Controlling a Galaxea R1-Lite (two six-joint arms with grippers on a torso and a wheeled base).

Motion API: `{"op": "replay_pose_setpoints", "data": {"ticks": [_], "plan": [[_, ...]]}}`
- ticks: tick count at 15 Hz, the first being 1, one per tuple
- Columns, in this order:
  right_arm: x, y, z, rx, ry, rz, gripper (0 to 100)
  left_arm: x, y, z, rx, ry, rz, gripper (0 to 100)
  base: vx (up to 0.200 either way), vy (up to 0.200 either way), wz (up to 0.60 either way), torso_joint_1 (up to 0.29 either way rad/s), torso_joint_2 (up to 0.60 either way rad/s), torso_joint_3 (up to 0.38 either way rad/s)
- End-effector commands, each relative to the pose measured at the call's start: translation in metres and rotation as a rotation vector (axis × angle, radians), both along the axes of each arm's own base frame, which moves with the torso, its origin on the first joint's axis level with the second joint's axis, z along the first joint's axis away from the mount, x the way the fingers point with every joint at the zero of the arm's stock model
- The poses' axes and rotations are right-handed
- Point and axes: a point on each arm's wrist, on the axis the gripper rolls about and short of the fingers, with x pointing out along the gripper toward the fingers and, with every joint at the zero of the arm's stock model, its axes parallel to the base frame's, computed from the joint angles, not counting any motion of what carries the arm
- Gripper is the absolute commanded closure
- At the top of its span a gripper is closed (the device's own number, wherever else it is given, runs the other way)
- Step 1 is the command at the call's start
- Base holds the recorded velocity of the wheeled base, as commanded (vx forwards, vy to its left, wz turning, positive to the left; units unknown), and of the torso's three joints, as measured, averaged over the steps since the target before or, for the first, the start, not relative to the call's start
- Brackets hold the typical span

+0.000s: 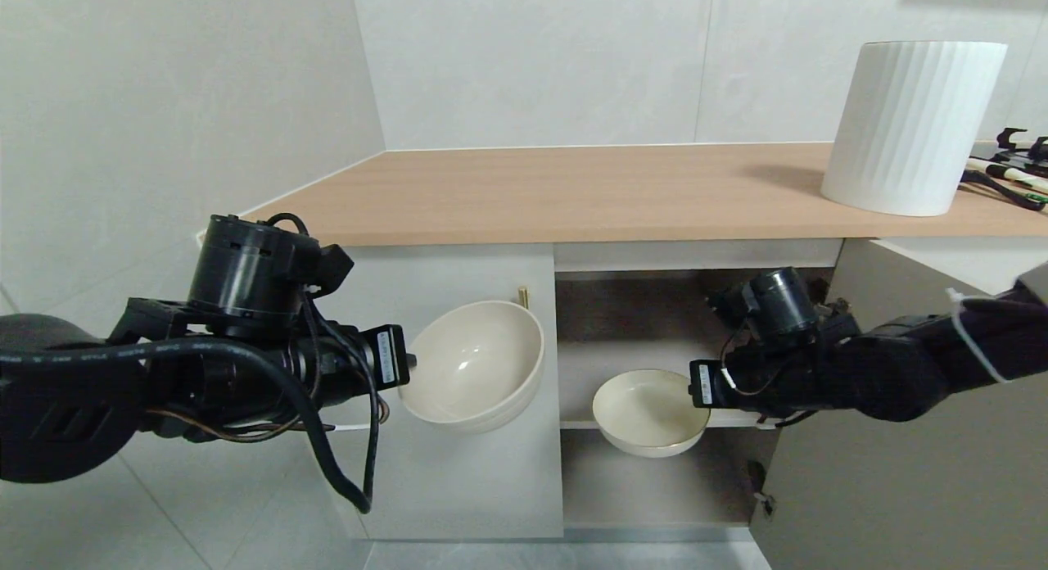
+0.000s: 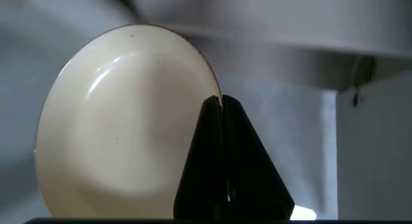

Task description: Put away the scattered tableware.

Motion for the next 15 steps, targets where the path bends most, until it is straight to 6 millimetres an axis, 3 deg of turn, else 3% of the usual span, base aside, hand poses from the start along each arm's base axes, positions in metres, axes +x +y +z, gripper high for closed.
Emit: {"op": "replay_pose_setpoints", "data": {"ticks": [1,4,8,15], "plan": [[0.038,0.009,-0.073,-0.063,0.036,-0.061,100,0.002,-0.002,-0.003,0.005,0.010,-0.002,100,0.000,0.000,0.00,0.000,0.00,0.000],[0.069,0.008,-0.100,-0.065,0.032,-0.130,100,0.003,-0.002,-0.005,0.008,0.017,-0.002,100,0.000,0.000,0.00,0.000,0.00,0.000],[0.106,-0.002,-0.119,-0.097,-0.034,-0.289,100,0.003,-0.004,-0.008,0.014,0.025,-0.006,100,0.000,0.000,0.00,0.000,0.00,0.000],[0.137,-0.012,-0.141,-0.148,-0.089,-0.402,100,0.004,-0.005,-0.010,0.017,0.032,-0.008,100,0.000,0.000,0.00,0.000,0.00,0.000]]}}
